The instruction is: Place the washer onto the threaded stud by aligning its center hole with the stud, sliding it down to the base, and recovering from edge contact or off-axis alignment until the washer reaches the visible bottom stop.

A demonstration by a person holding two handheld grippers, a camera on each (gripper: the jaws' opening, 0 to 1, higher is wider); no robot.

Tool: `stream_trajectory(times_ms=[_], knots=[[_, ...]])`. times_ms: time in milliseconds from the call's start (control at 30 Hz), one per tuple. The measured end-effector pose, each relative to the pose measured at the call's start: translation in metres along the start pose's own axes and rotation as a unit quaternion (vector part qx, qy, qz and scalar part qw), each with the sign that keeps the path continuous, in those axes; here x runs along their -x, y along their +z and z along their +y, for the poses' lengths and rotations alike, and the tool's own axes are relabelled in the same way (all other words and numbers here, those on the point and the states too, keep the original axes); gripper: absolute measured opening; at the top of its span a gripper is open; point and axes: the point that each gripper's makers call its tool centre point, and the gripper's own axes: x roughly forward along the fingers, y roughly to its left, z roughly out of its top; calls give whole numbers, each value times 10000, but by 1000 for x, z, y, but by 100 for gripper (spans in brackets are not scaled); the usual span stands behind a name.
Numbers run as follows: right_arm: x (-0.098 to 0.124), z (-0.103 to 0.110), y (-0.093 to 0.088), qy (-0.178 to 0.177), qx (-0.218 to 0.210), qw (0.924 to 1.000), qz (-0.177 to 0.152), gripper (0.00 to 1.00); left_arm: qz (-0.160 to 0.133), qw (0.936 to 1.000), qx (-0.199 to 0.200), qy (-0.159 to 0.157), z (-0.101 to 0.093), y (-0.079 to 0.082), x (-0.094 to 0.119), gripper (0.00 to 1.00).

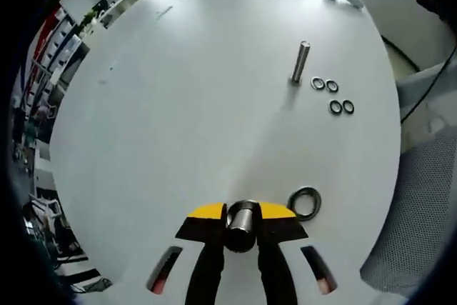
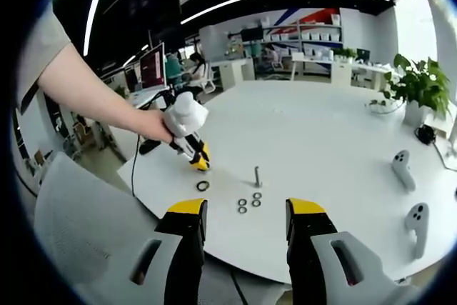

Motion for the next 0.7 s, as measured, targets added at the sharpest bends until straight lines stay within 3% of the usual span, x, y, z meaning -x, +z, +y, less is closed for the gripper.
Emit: stream_trajectory(times_ms=[167, 300, 500, 700], knots=[[0, -1, 0, -13, -3, 10000, 2, 46, -42, 10000, 37, -22, -3, -1, -2, 14], [0, -1, -1, -23, -5, 10000, 8, 46, -79, 9999, 35, 55, -3, -1, 0, 26], [0, -1, 0, -22, 37, 10000, 18, 46, -283, 9995, 36, 165, -5, 1, 13, 30], [0, -1, -1, -33, 46, 10000, 18, 46, -313, 9989, 293, 200, -9, -14, 16, 32]])
